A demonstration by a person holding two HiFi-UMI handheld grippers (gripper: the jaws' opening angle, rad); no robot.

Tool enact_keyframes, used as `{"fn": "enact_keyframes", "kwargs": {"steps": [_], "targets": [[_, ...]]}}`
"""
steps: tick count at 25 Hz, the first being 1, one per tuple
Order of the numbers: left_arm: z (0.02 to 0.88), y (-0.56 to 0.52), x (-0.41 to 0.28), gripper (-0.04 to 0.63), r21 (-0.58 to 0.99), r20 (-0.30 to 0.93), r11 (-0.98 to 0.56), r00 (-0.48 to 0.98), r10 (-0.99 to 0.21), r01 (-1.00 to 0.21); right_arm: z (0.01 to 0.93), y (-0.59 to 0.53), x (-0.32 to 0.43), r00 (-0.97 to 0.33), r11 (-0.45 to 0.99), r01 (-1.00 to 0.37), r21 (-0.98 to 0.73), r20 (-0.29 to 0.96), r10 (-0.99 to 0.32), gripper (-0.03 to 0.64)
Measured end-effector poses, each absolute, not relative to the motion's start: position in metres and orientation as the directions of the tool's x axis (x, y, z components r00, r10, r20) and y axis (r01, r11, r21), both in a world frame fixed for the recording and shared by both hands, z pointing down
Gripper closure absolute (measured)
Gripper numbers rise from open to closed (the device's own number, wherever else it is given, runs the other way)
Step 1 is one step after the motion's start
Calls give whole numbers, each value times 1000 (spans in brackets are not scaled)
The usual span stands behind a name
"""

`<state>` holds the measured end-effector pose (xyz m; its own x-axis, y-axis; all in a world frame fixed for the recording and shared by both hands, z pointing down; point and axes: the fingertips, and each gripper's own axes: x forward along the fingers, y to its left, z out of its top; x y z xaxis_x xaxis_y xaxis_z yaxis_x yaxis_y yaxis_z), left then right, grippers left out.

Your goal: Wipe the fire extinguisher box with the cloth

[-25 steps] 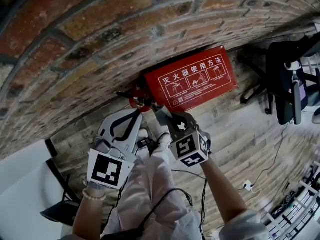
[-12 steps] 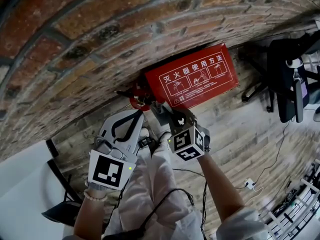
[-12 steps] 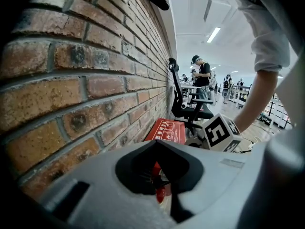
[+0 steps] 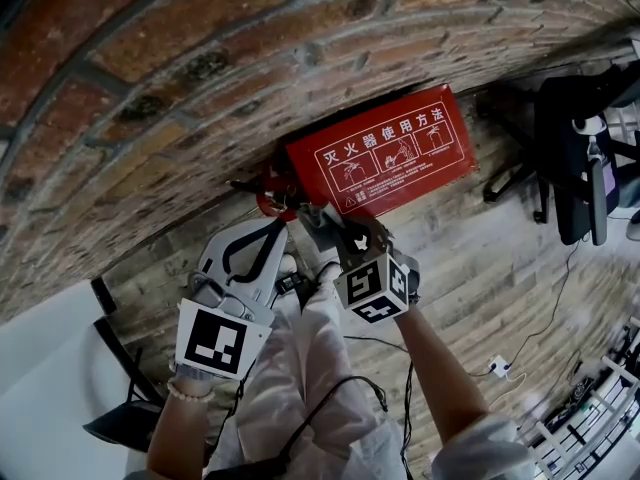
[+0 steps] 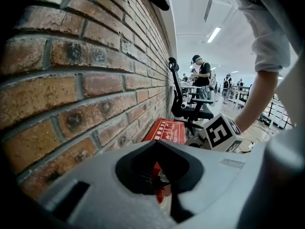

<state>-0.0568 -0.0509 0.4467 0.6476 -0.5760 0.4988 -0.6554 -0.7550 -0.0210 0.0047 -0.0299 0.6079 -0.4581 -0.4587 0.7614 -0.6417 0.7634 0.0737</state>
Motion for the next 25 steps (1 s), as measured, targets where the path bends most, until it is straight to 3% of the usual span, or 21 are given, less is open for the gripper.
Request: {"fn": "enact_keyframes", "kwargs": {"steps": [25], "targets": [[454,-56,-18,598,-15,507,-782,669,-543,-623,610,-50,79,-395,731,-669,133,770,-501,597]]}}
